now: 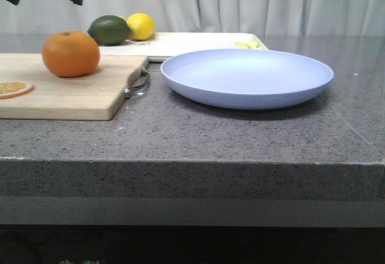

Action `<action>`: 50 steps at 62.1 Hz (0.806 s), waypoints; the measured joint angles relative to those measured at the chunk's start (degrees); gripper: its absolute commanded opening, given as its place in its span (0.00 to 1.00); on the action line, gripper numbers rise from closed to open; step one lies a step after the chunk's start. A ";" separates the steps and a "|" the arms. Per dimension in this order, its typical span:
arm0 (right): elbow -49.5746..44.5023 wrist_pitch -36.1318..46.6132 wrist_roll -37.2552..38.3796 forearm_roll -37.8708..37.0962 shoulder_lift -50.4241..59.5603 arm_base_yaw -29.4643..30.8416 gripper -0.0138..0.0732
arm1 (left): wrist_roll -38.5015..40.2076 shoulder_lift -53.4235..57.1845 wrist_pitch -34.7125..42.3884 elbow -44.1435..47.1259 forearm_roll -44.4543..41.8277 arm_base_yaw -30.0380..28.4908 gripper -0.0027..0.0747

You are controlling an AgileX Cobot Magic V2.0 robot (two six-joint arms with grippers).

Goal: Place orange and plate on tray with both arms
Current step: 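Lower the left gripper onto the orange on the cutting board and grasp it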

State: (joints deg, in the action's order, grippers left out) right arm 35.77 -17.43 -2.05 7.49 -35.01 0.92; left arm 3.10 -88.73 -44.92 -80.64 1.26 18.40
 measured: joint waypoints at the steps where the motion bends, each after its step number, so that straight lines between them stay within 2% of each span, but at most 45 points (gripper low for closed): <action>1: 0.00 0.00 0.00 0.00 0.00 0.00 0.90 | -0.12 -0.69 -0.44 -0.60 0.17 0.00 0.81; 19: 0.00 0.00 0.00 0.00 0.00 0.00 0.90 | -3.10 -10.05 -3.95 -7.91 3.01 0.00 0.81; 46: 0.00 0.10 0.00 0.00 0.00 0.00 0.90 | -3.52 -15.00 -7.86 -8.55 3.35 0.00 0.81; 50: 0.00 0.10 0.00 0.00 0.00 0.00 0.90 | -3.60 -15.64 -8.07 -8.55 3.35 0.00 0.78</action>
State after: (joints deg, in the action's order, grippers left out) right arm 35.77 -17.33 -2.05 7.49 -35.01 0.92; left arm -0.50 -104.38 -52.98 -89.19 4.61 18.40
